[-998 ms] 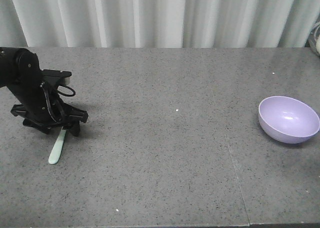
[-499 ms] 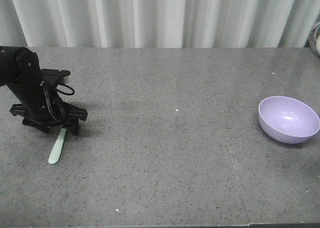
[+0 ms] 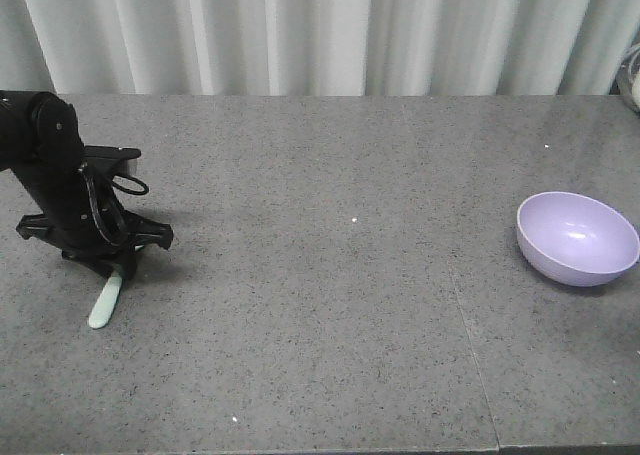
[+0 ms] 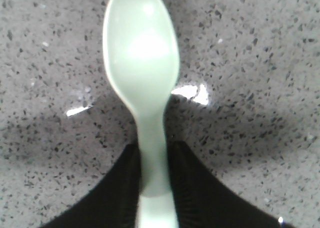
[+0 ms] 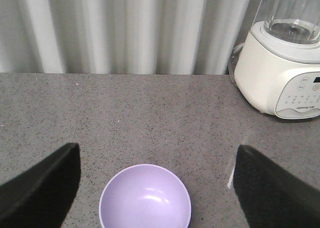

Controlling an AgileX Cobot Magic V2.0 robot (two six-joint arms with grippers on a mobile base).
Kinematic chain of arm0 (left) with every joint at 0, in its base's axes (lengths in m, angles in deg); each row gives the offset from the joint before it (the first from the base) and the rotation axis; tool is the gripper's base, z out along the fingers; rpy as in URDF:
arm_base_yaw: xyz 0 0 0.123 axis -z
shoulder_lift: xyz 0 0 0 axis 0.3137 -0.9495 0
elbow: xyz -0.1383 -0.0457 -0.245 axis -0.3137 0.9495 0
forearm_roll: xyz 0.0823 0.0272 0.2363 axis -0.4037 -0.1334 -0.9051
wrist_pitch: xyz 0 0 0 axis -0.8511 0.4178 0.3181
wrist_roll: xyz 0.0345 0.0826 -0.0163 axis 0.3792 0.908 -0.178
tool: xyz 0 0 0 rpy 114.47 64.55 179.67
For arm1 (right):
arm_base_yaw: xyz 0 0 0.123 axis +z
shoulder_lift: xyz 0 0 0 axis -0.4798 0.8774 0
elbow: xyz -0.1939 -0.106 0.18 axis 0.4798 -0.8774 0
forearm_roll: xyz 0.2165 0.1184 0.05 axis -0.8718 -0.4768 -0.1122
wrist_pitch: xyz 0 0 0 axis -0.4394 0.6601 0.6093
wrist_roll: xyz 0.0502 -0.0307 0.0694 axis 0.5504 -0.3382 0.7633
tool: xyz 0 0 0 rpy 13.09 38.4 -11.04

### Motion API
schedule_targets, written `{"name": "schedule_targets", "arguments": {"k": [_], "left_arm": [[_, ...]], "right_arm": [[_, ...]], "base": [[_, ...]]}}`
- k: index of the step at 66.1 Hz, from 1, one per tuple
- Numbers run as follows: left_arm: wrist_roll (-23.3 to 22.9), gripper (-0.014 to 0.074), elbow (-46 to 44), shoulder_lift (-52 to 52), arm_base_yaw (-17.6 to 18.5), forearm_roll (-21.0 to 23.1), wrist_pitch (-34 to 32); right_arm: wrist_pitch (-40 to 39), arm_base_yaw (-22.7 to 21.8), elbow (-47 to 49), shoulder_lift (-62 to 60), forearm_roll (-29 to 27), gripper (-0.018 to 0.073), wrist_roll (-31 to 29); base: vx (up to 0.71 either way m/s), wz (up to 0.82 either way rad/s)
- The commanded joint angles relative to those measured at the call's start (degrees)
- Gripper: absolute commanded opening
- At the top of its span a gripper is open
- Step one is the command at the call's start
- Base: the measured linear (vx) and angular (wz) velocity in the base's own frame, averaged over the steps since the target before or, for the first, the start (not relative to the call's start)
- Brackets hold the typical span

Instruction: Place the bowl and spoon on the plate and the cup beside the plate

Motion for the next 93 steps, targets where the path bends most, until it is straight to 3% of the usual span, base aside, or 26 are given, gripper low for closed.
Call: {"name": "schedule_targets", "arguments": {"k": [1,4,28,49,74,93], "left_arm": [[1.53,0.0023,-0.33,1.42,0.34,1.99,2.34],[1.82,-0.0009,-0.33,1.53,0.34,1.99,2.41],[1.82,-0.0006,-8.87,6.83,0.34,4.04,2.15],[1.82,-0.0006,-15.64,19.13,0.34,4.46,-5.95],[1.82,-0.0006,-15.58,26.75,0.34,4.41,-8.89],[1.82,-0.0006,-15.58,26.73,0.34,4.41,-8.78]], "right_arm": [[-3.33,0.04,1.78,-0.24,0.45,0.0594,-0.43],[-3.15,0.04,1.78,-0.24,0.45,0.0594,-0.43],[-1.80,0.04,1.78,-0.24,0.45,0.0594,-0.43],[-2.33,-0.02,2.37,0.60,1.28,0.0594,-0.69],[13.55,-0.11,17.82,17.05,3.32,0.0594,-0.63],[18.11,-0.11,22.43,29.51,3.74,0.0594,-0.63]], "base": [[0.00,0.00],[0.00,0.00],[0.00,0.00],[0.00,0.00],[0.00,0.00],[0.00,0.00]]}}
